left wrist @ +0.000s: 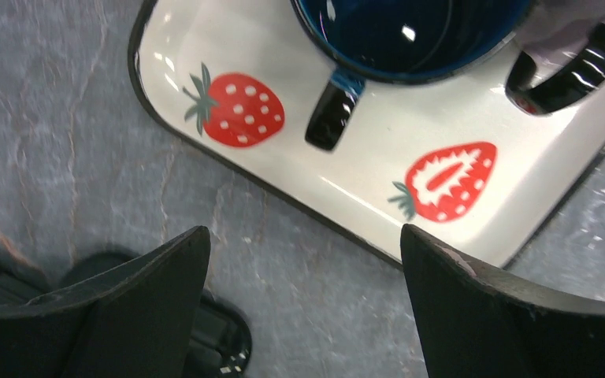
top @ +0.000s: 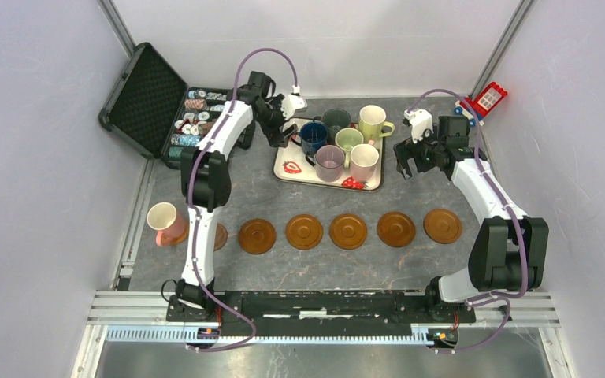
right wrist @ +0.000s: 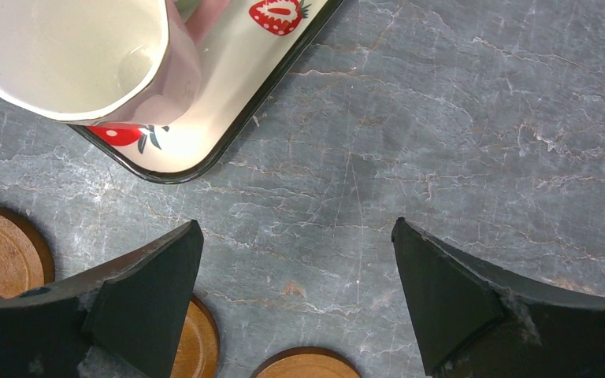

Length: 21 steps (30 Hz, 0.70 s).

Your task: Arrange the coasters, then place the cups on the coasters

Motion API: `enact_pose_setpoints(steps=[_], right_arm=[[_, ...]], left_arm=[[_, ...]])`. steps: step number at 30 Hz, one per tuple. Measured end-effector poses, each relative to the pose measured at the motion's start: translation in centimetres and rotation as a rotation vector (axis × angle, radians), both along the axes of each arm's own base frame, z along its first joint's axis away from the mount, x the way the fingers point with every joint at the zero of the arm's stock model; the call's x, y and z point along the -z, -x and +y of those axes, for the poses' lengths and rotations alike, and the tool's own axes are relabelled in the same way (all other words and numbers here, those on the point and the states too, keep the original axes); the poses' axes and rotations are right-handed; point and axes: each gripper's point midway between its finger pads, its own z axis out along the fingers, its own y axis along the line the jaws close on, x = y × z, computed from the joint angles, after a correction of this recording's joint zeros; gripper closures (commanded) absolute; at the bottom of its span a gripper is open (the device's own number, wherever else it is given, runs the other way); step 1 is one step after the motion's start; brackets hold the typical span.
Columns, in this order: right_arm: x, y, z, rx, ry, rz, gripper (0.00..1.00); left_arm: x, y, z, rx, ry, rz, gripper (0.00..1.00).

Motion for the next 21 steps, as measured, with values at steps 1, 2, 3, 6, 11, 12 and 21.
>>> enact_pose_setpoints(steps=[1,2,3,6,11,12,21], right_arm=[[0.0,0.0,0.0,0.001,0.001,0.001,0.02],[0.0,0.0,0.0,0.001,0.001,0.001,0.02],[0.0,0.0,0.0,0.001,0.001,0.001,0.02],[0.1,0.0,0.0,0.001,0.001,0.002,0.02],[0.5,-0.1,-0.1,0.003,0.003,0.013,0.02],[0.7,-0.1,-0.1,0.004,0.004,0.016,0.02],[1.8,-0.1,-0.1,0.004,0.004,0.047,0.02]], left_arm=[[0.3,-0.3,-0.4,0.013,-0.005,-0.009,0.05],[0.5,-0.5,-0.7,0.028,-0.012,-0.017,0.06],[0.9,-0.5,-1.1,0.043,-0.019,-0.022,0.08],[1.8,-0.4,-2.0,0.094,-0.048,-0.036,0.15],[3.1,0.1,-3.4,0.165,-0.073,-0.041,0.27],[3.2,0.1,-3.6,0.174,-0.075,-0.043,0.3],[3.0,0.4,-5.0,0.222,-0.078,-0.066,0.47]])
